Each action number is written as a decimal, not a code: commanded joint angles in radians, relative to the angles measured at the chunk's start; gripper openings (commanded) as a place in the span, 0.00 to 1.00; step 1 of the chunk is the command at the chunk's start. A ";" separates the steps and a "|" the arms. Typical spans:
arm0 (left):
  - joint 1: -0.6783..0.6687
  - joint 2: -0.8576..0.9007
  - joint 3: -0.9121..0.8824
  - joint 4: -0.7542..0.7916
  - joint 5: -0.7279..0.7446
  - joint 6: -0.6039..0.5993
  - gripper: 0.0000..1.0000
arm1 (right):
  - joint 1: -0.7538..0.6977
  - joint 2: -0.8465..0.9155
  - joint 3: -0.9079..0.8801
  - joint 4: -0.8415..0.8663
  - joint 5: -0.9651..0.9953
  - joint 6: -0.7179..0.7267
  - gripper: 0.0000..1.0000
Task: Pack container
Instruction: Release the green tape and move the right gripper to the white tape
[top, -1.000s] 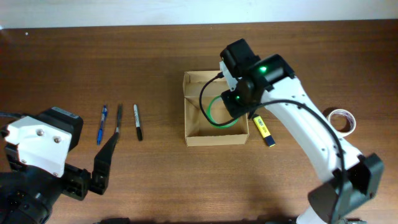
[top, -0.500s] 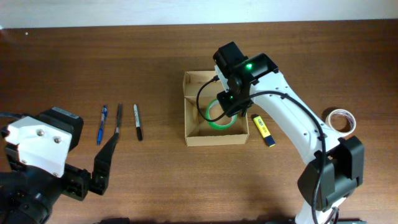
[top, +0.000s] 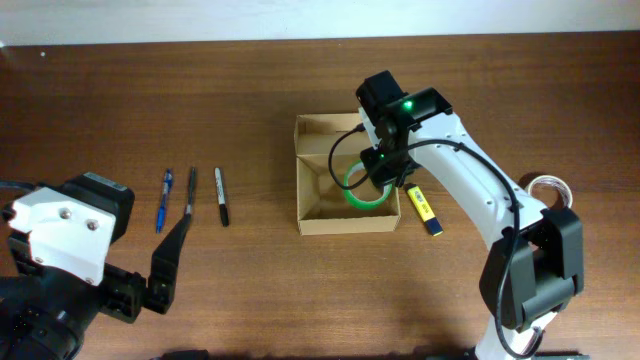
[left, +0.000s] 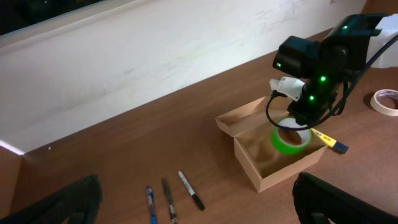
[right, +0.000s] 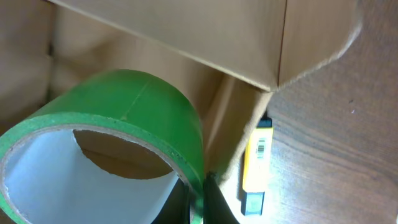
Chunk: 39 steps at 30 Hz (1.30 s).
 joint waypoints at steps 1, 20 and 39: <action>-0.002 0.002 0.002 -0.004 -0.006 0.016 0.99 | -0.012 0.002 -0.029 0.003 0.015 -0.006 0.04; -0.001 0.002 0.002 0.007 -0.007 0.020 0.99 | -0.014 -0.066 0.210 -0.178 0.017 -0.005 0.32; -0.002 0.002 0.000 0.005 -0.007 0.031 0.99 | -0.696 -0.111 0.472 -0.351 0.188 0.159 0.59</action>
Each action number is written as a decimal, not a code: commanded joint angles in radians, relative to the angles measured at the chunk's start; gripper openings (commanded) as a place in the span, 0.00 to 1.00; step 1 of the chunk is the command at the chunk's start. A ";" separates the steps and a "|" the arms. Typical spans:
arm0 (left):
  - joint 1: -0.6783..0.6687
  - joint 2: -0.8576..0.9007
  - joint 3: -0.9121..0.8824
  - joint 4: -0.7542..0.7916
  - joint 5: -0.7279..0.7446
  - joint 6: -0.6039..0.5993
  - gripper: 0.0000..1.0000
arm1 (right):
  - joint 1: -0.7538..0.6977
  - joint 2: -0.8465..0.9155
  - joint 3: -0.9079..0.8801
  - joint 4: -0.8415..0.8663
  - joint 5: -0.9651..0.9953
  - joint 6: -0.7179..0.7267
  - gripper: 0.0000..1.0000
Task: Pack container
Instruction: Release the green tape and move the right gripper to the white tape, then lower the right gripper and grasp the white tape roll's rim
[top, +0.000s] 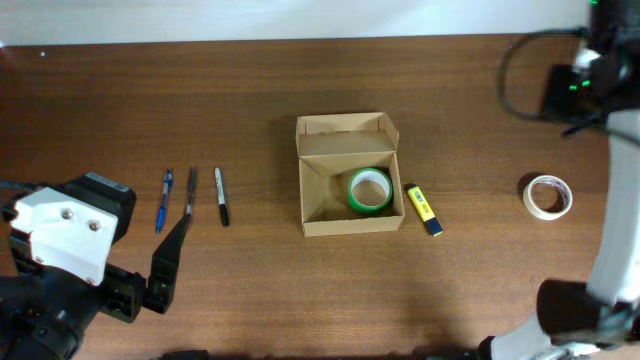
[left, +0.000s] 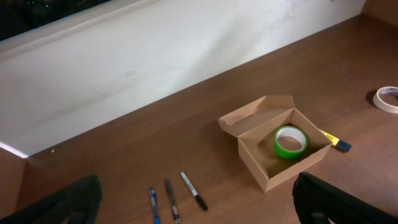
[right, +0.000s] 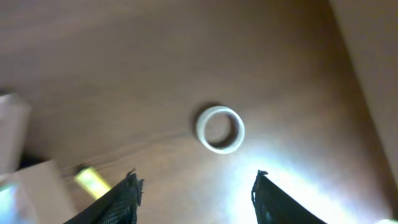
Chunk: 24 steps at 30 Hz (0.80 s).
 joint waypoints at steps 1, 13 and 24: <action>-0.002 0.002 0.000 0.002 -0.007 0.013 0.99 | -0.128 0.034 -0.112 0.037 -0.016 0.040 0.59; -0.002 0.002 0.000 0.000 -0.007 0.025 0.99 | -0.249 0.045 -0.724 0.430 -0.115 -0.025 0.78; -0.002 0.002 0.000 -0.008 -0.007 0.043 0.99 | -0.249 0.046 -0.982 0.670 -0.212 -0.050 0.77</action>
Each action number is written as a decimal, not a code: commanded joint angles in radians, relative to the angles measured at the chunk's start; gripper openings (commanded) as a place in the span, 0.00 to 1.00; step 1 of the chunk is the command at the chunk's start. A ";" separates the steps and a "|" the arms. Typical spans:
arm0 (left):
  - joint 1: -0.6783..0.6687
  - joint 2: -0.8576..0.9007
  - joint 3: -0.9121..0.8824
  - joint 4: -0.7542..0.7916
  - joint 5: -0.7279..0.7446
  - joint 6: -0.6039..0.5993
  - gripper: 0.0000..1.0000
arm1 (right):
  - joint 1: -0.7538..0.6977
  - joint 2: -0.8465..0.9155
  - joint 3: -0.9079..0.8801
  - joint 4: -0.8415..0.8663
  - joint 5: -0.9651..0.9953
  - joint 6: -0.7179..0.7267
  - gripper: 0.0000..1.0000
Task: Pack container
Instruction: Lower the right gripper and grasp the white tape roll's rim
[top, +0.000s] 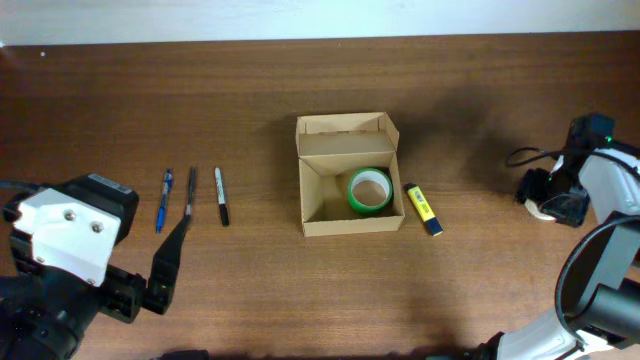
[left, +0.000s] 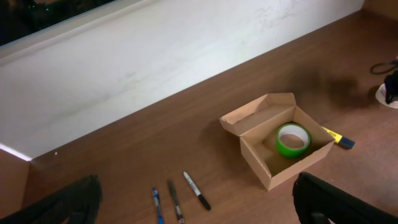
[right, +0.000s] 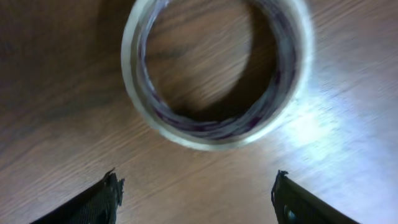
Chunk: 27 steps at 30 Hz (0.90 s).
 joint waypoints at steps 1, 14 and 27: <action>-0.002 0.002 0.000 -0.010 -0.006 0.019 0.99 | 0.003 -0.001 -0.025 0.029 -0.051 -0.023 0.77; -0.002 0.002 0.000 -0.032 -0.007 0.026 0.99 | 0.003 0.000 -0.026 0.083 -0.110 -0.110 0.76; -0.002 0.002 0.000 -0.032 -0.007 0.026 0.99 | 0.003 0.030 -0.027 0.140 -0.114 -0.206 0.76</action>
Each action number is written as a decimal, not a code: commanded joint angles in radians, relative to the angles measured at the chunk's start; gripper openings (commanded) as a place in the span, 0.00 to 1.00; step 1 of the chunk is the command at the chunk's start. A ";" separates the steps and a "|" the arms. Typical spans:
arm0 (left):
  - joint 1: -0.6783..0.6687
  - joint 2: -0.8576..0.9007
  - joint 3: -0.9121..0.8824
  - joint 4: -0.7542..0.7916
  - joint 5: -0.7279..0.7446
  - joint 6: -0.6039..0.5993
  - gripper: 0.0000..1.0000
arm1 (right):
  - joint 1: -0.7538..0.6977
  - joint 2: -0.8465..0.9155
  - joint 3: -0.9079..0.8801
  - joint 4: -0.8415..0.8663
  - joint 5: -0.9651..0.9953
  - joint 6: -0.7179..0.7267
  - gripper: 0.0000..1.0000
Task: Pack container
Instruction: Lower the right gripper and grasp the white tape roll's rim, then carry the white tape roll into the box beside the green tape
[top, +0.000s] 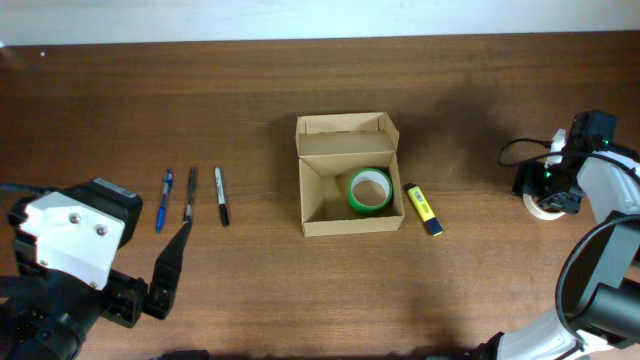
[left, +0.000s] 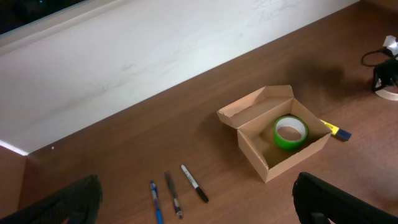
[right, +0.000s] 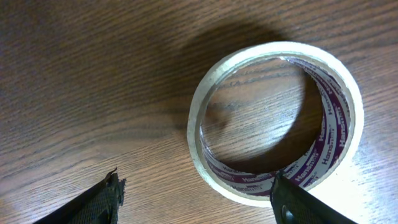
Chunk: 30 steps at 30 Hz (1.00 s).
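Observation:
An open cardboard box (top: 349, 215) stands mid-table with a green tape roll (top: 369, 190) lying inside it. A yellow highlighter (top: 423, 209) lies just right of the box. At the far right a whitish tape roll (right: 194, 127) with purple print lies flat on the table. My right gripper (right: 199, 199) hovers low over it, open, one finger to each side of the roll's near edge. My left gripper (left: 199, 205) hangs open high above the table's left front, holding nothing.
A blue pen (top: 163, 198), a dark pen (top: 190, 193) and a black marker (top: 221, 195) lie side by side left of the box. The box's lid flap (top: 345, 127) stands open on the far side. A white wall (left: 155, 56) borders the table's far edge.
My right gripper has shifted a little over the whitish tape roll, which now sits lower and to the right in the wrist view. It remains open. The left arm has barely moved.
First my right gripper was inside the box with the green tape roll at its fingers. Then the green roll lay in the box and the right gripper was open, high at the far right. After that it was low over the whitish roll, where it still is.

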 joint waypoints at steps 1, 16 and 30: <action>-0.002 0.002 0.000 -0.001 -0.010 0.016 0.99 | 0.004 0.039 -0.010 0.003 -0.011 -0.036 0.76; -0.002 0.002 0.000 -0.001 -0.022 0.016 0.99 | 0.003 0.132 -0.010 0.020 -0.011 -0.051 0.43; -0.002 0.002 0.000 0.001 -0.026 0.016 0.99 | 0.003 0.130 -0.006 0.013 -0.011 0.006 0.04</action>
